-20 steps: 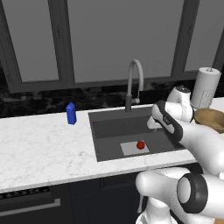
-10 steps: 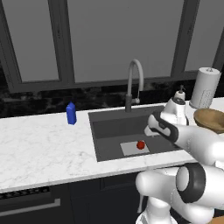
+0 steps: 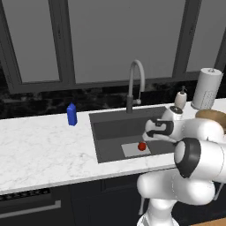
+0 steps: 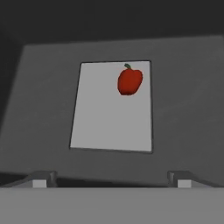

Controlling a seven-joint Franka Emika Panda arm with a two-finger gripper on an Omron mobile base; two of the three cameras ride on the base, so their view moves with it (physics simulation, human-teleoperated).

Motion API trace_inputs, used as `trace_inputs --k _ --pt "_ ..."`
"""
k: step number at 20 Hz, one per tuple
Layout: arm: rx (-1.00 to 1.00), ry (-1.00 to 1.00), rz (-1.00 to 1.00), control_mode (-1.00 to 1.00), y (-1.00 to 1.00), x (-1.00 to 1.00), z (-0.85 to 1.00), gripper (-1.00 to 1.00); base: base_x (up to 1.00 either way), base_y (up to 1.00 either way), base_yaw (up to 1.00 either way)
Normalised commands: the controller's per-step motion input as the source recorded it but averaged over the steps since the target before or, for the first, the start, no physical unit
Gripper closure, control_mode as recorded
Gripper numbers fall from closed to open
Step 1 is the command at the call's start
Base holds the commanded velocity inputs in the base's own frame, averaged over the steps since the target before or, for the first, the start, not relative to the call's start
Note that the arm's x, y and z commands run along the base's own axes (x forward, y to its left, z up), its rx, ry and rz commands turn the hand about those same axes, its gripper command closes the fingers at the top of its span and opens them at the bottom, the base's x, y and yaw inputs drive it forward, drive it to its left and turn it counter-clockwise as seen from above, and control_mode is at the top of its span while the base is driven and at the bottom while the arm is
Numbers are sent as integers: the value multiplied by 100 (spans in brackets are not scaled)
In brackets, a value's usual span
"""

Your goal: Pick the bell pepper from the sink and place it in the bowl. Then pick the bowl and place it in the microwave. Then close the microwave door and press the start button.

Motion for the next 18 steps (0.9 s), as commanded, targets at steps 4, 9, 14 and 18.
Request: trace_inputs --k 4,9,14,18 --pt "1 0 0 -100 0 22 -22 -100 0 0 0" --pt "0 14 0 -100 0 24 -4 -100 0 0 0" --pt "0 3 0 -100 0 30 -16 -100 0 0 0" --pt "0 0 0 -100 0 16 -23 -100 0 0 0"
